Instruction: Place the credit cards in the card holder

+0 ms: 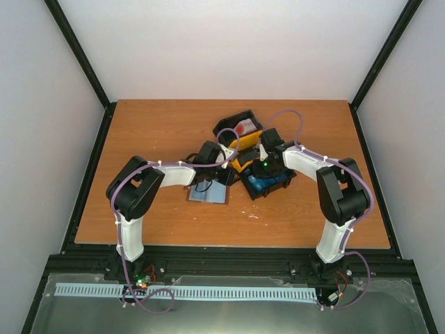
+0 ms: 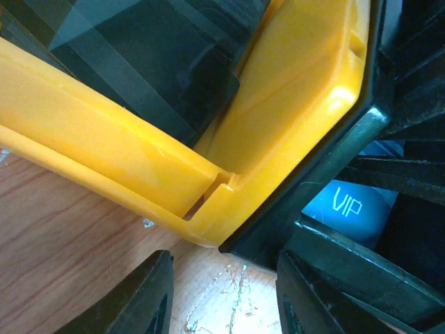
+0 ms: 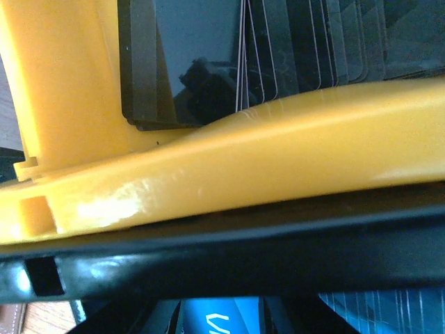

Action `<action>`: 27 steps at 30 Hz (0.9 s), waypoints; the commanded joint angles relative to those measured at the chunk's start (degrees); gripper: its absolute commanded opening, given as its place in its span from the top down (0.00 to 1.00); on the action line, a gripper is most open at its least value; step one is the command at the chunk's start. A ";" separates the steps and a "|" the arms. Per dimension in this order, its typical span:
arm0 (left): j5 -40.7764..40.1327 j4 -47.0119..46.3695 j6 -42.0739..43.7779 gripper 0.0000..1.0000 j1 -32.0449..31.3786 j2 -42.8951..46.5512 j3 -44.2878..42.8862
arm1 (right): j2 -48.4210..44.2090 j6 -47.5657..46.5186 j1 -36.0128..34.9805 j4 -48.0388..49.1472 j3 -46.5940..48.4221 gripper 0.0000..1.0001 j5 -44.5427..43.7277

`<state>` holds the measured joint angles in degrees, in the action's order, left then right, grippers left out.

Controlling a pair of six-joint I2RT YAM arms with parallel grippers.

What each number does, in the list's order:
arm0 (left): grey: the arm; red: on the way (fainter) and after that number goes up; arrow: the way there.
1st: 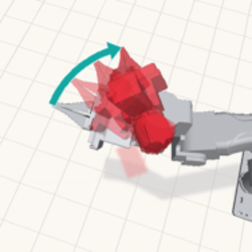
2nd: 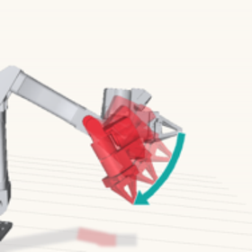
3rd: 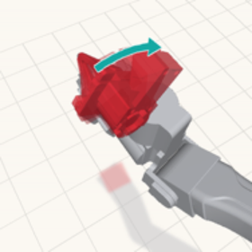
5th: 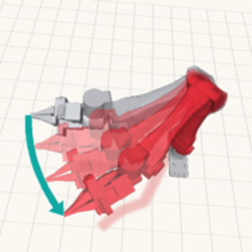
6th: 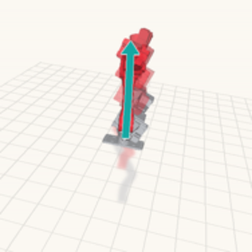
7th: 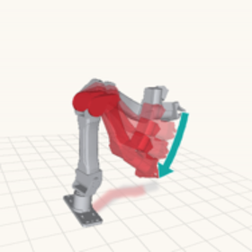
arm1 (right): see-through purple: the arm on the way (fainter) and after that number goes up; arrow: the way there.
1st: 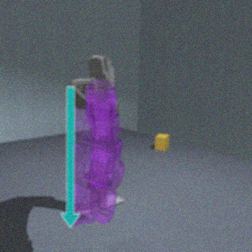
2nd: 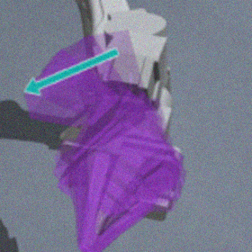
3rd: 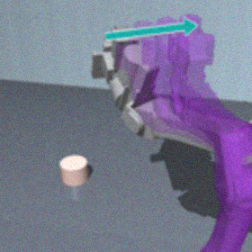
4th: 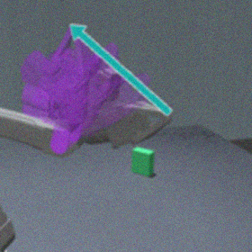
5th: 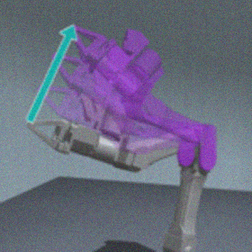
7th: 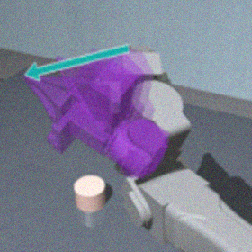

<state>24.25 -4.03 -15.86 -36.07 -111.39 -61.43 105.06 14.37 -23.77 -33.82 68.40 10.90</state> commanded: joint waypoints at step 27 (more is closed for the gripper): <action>0.10 -0.11 0.48 0.59 -0.37 -2.41 -3.08 | -0.65 2.52 2.11 -5.74 0.75 0.71 23.32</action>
<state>24.93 -3.38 -15.88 -36.05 -112.01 -62.54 105.03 15.84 -20.05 -36.12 68.88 23.90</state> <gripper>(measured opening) 0.415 0.291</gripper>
